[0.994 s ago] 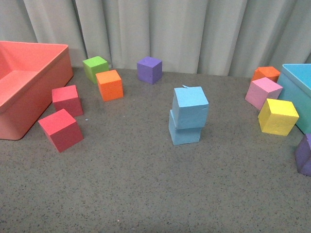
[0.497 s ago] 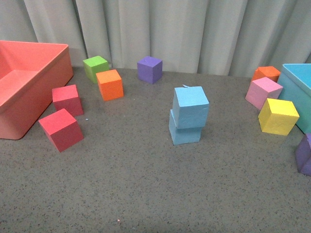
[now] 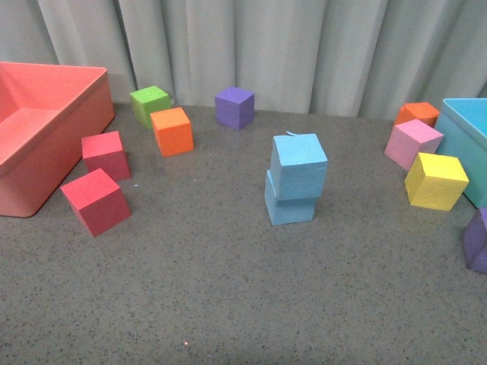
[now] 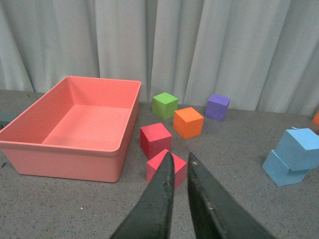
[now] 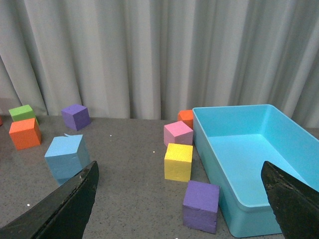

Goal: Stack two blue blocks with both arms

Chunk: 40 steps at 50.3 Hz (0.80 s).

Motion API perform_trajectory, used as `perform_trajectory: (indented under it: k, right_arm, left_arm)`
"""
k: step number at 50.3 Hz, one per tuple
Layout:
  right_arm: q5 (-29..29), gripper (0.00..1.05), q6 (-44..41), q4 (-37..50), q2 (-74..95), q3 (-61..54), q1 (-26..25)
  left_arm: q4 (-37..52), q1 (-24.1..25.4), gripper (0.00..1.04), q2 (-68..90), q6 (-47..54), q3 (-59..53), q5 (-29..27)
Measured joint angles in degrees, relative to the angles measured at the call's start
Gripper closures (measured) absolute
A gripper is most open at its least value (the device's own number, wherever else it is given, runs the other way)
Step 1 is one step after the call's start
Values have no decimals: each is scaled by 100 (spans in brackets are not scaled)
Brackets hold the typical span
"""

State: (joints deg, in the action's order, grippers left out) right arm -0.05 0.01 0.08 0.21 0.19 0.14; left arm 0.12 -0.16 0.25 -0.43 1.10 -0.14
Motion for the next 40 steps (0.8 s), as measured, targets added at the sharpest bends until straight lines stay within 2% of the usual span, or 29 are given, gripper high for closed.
perform_trajectory:
  k: [4,18,22,40]
  right_arm:
    - [0,10,-2,0,0,-2,0]
    - [0,10,-2,0,0,-2,0]
    - [0,10,-2,0,0,0,0]
    - [0,10,0,0,0,-2,0]
  left_arm:
    - [0,0,73,0,0,0,0]
    - [0,0,26,0,0,0,0]
    - [0,0,7,0,0,0,0]
    - [0,0,7,0,13,0,-2]
